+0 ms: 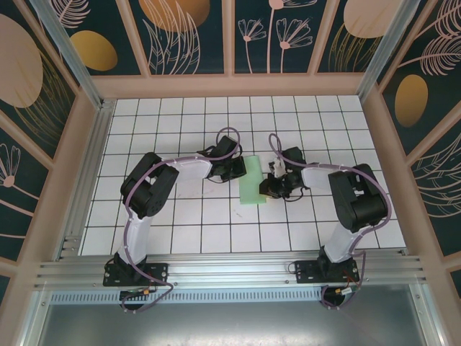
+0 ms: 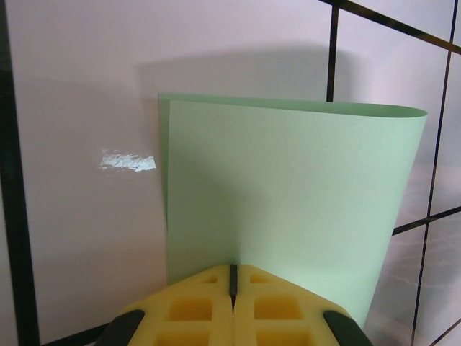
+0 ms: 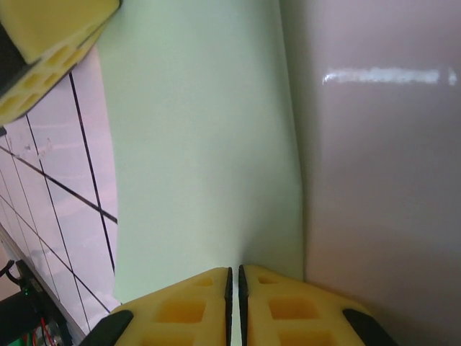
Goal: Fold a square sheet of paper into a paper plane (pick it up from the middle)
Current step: Fold the square sheet of paper in half at the center of the table.
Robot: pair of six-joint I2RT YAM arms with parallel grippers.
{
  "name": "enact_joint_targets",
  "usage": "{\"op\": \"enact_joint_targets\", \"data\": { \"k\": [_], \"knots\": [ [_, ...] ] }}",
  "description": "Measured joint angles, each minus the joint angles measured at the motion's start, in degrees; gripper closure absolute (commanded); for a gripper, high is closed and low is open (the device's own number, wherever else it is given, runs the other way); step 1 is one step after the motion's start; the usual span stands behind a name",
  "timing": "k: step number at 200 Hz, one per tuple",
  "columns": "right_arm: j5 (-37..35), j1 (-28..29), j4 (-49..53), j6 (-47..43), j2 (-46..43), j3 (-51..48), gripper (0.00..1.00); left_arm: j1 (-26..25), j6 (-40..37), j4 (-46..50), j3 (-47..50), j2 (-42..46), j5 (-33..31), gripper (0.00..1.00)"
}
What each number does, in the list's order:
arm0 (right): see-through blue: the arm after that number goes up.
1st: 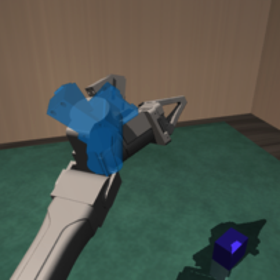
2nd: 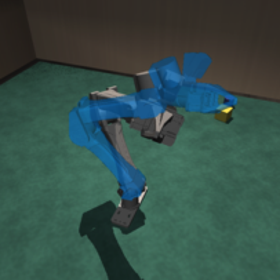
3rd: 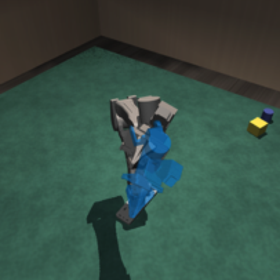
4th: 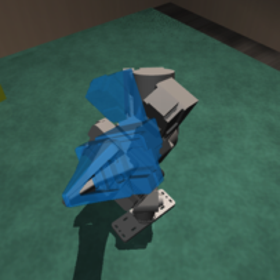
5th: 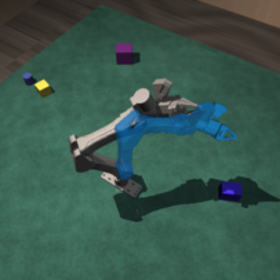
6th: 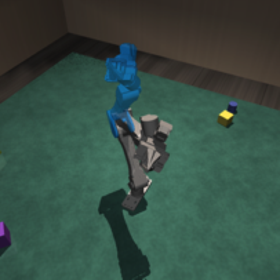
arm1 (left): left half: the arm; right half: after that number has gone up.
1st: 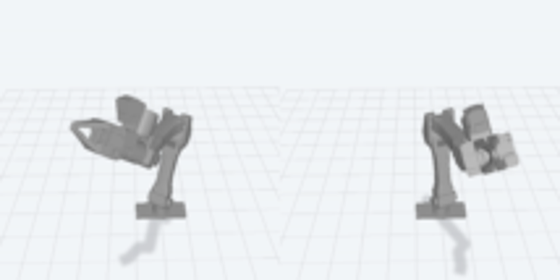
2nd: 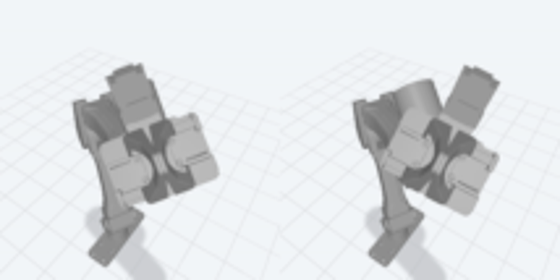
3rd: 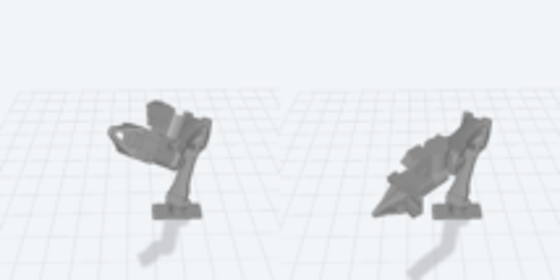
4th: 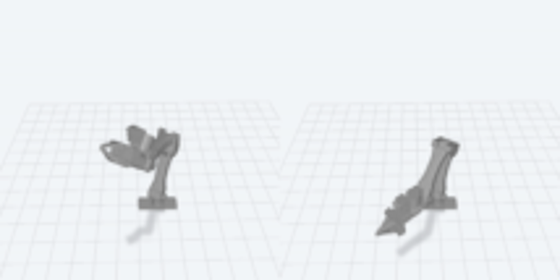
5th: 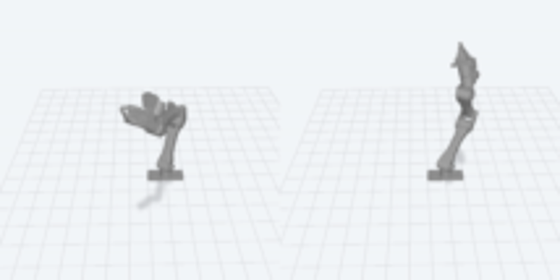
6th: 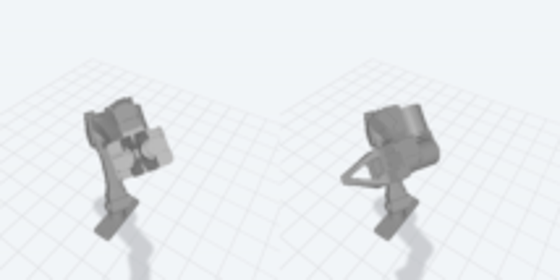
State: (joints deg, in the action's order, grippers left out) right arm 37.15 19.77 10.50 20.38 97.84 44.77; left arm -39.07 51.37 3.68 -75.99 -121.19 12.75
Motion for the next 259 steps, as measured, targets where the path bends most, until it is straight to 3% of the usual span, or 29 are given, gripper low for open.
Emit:
{"op": "enact_joint_targets", "data": {
  "k": [89,128,176,215,259],
  "knots": [
    [0.2,1.4,-2.5,4.6,-3.7,-5.4,0.84,-0.1,-0.8,0.0,-0.1,-0.1,-0.2,0.93],
    [-4.1,1.3,-1.4,6.2,-6.7,1.6,0.85,-0.1,-1.9,0.0,-0.2,-0.1,-0.2,0.93],
    [-8.9,0.9,-4.6,8.1,3.6,13.7,0.87,-0.1,-2.3,0.0,-0.2,-0.1,-0.2,0.94],
    [-8.6,0.3,-5.2,8.3,10.6,14.9,0.87,-0.1,-2.4,0.0,-0.2,-0.1,-0.2,0.94],
    [-8.1,-2.3,-6.3,10.1,12.1,14.9,0.87,-0.1,-3.0,0.0,-0.2,-0.1,-0.2,0.94]
  ]
}}
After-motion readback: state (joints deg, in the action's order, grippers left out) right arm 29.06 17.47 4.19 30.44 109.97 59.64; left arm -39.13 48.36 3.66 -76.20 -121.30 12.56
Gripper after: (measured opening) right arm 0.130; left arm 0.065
